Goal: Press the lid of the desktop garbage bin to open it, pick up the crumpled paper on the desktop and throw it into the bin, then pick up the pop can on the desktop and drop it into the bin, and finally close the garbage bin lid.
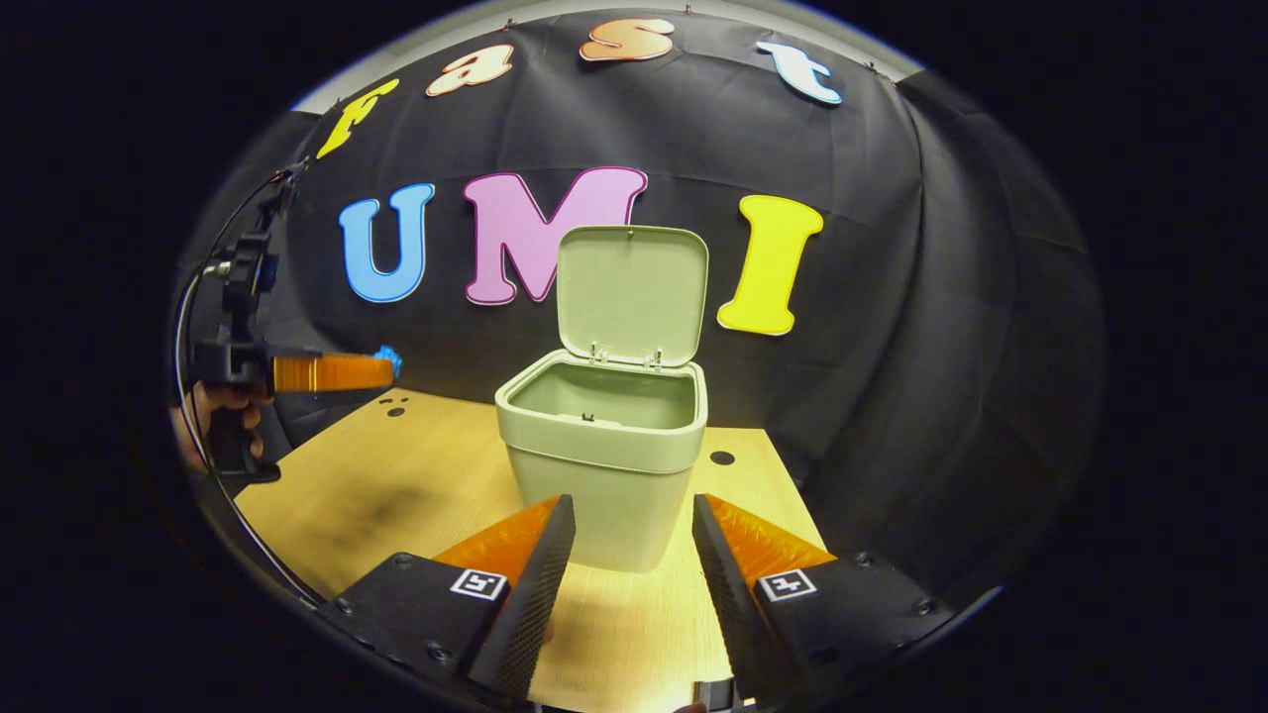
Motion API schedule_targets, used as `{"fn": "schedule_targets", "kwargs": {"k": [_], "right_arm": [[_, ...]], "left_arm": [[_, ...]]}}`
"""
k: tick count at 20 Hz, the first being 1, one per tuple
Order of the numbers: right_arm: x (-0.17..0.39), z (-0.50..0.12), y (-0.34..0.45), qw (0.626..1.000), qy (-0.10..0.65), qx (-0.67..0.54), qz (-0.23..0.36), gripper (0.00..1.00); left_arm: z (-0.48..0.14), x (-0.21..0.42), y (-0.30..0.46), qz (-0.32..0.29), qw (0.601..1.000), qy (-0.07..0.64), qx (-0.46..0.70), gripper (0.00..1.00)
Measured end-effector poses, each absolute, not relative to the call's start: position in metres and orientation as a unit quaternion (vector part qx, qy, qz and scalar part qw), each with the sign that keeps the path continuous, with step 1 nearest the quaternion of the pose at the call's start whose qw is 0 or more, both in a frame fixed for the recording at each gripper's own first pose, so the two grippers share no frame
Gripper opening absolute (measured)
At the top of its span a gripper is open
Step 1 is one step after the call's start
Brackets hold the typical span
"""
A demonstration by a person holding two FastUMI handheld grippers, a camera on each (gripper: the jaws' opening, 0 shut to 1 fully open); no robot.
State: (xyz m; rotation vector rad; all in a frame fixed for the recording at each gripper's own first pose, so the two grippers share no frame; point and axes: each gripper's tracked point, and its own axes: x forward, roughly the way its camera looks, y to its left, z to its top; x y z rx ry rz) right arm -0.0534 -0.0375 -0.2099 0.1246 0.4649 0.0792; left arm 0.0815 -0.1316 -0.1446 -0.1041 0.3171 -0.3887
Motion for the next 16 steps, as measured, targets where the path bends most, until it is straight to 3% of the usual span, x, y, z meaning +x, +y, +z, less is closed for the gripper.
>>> {"fn": "schedule_targets", "kwargs": {"k": [5, 7, 11, 12, 16], "right_arm": [[-0.057, -0.211, -0.043, 0.970, 0.232, 0.067, 0.025, 0.77], [-0.060, -0.212, -0.047, 0.970, 0.234, 0.066, 0.019, 0.77], [-0.067, -0.215, -0.054, 0.969, 0.238, 0.068, 0.002, 0.77], [-0.068, -0.215, -0.057, 0.969, 0.239, 0.068, -0.003, 0.77], [-0.073, -0.216, -0.071, 0.968, 0.240, 0.069, -0.028, 0.77]], "left_arm": [[-0.111, 0.113, -0.174, -0.232, 0.965, 0.117, -0.042, 0.32], [-0.106, 0.123, -0.191, -0.246, 0.963, 0.108, -0.033, 0.36], [-0.106, 0.137, -0.219, -0.268, 0.958, 0.101, -0.024, 0.36], [-0.110, 0.140, -0.226, -0.274, 0.956, 0.104, -0.021, 0.32], [-0.127, 0.153, -0.248, -0.292, 0.949, 0.119, -0.019, 0.36]]}}
